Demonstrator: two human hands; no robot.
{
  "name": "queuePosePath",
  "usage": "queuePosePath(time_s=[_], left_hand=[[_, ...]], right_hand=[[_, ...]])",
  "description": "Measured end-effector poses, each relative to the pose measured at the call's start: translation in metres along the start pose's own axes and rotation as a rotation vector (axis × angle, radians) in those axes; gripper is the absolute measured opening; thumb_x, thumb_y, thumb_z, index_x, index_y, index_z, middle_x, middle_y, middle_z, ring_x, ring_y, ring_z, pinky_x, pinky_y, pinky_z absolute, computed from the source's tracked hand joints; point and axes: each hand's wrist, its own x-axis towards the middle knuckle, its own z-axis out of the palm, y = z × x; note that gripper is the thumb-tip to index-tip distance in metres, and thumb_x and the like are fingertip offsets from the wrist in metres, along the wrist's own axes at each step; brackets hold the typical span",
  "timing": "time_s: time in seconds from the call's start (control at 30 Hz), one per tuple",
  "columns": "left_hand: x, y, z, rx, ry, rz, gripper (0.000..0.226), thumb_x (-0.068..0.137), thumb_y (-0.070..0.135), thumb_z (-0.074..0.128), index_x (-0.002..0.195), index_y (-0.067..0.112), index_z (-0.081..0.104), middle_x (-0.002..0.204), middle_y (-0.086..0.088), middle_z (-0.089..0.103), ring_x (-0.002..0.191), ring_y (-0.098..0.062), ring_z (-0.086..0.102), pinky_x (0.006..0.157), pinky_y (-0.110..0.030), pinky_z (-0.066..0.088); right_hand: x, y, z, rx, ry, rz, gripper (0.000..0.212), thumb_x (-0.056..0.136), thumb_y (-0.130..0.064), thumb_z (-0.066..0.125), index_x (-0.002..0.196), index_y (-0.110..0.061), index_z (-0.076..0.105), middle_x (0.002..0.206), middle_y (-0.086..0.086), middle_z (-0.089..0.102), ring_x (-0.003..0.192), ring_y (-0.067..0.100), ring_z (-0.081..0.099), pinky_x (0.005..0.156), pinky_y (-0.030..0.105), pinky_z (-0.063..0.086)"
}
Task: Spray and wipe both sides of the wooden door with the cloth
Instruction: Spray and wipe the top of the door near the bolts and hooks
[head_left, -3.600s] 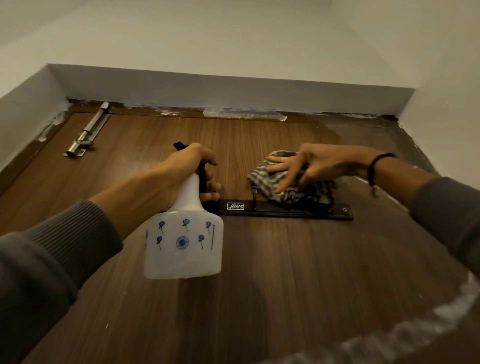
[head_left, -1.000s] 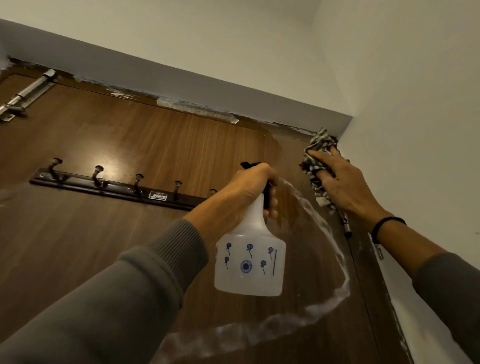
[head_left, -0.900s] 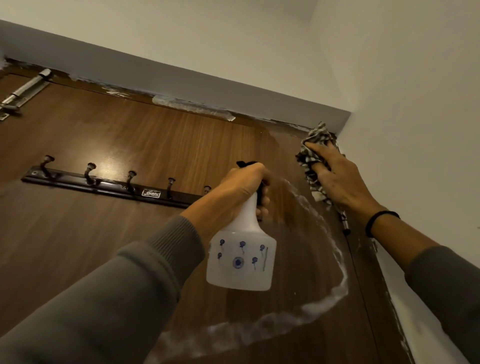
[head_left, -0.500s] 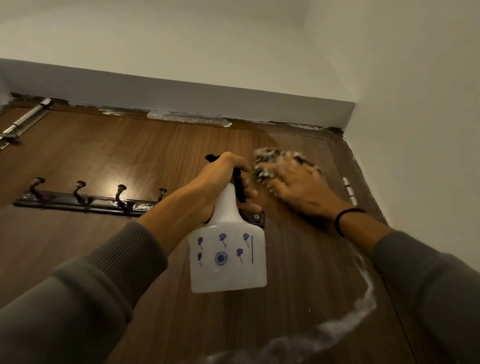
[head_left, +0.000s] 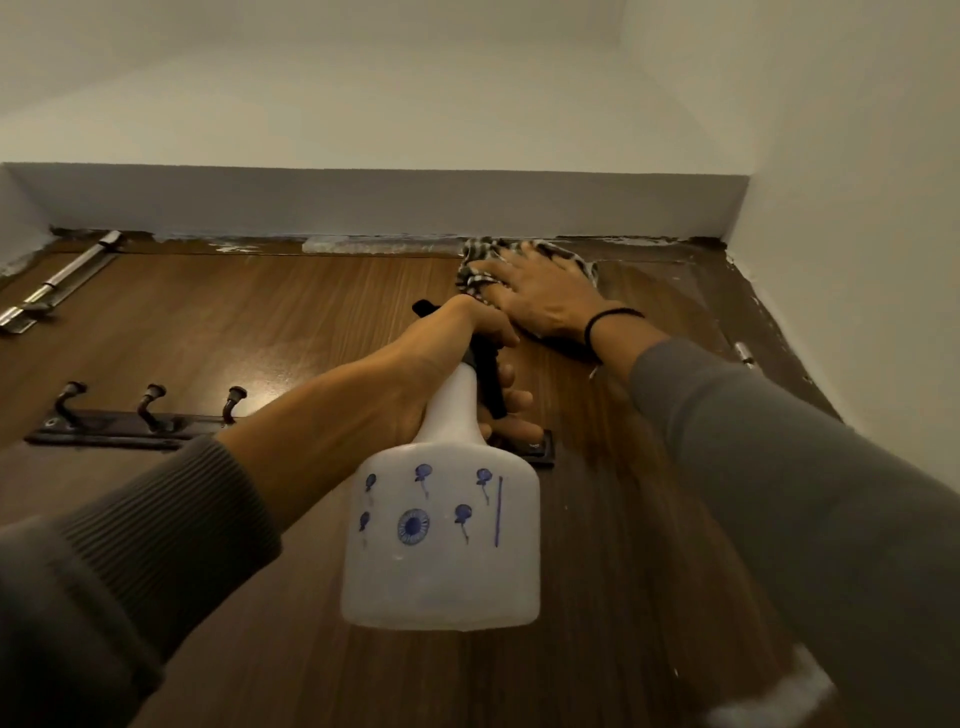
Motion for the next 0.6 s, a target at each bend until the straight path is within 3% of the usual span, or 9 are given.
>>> queuePosePath(time_s=[0.07, 0.2, 0.33, 0.6], left_hand=[[-0.004, 0.000, 0.003, 0.146, 0.027, -0.042, 0.020, 0.096, 0.018, 0.056, 0.082, 0.004, 0.054, 0.071, -0.013, 0.056, 0.060, -0.031, 0.067, 0.035, -0.027, 0.049], [-0.004, -0.005, 0.001, 0.246, 0.029, -0.062, 0.028, 0.091, 0.028, 0.060, 0.070, 0.009, 0.058, 0.069, -0.008, 0.064, 0.062, -0.027, 0.074, 0.038, -0.023, 0.049], [-0.004, -0.004, 0.003, 0.239, 0.038, -0.070, 0.024, 0.090, 0.025, 0.059, 0.073, 0.009, 0.057, 0.066, -0.008, 0.064, 0.062, -0.029, 0.074, 0.037, -0.024, 0.049], [-0.008, -0.004, 0.000, 0.089, 0.013, -0.067, 0.017, 0.094, 0.020, 0.058, 0.083, 0.007, 0.055, 0.074, -0.012, 0.058, 0.048, -0.025, 0.068, 0.033, -0.027, 0.048]], right_hand=[[0.005, 0.024, -0.007, -0.008, 0.022, 0.019, 0.050, 0.106, -0.051, 0.028, 0.155, -0.040, 0.031, 0.166, -0.001, 0.026, 0.153, 0.025, 0.020, 0.122, 0.055, 0.016], [-0.011, 0.103, -0.016, 0.002, 0.076, 0.189, 0.052, 0.107, -0.048, 0.029, 0.156, -0.033, 0.032, 0.165, 0.001, 0.029, 0.150, 0.028, 0.027, 0.122, 0.053, 0.021], [-0.034, 0.155, -0.022, 0.021, 0.099, 0.310, 0.053, 0.107, -0.047, 0.027, 0.157, -0.028, 0.032, 0.165, 0.008, 0.028, 0.150, 0.034, 0.026, 0.123, 0.052, 0.019], [-0.070, 0.133, -0.015, 0.010, 0.134, 0.443, 0.055, 0.106, -0.045, 0.026, 0.158, -0.028, 0.028, 0.165, 0.010, 0.028, 0.150, 0.034, 0.025, 0.122, 0.052, 0.019]])
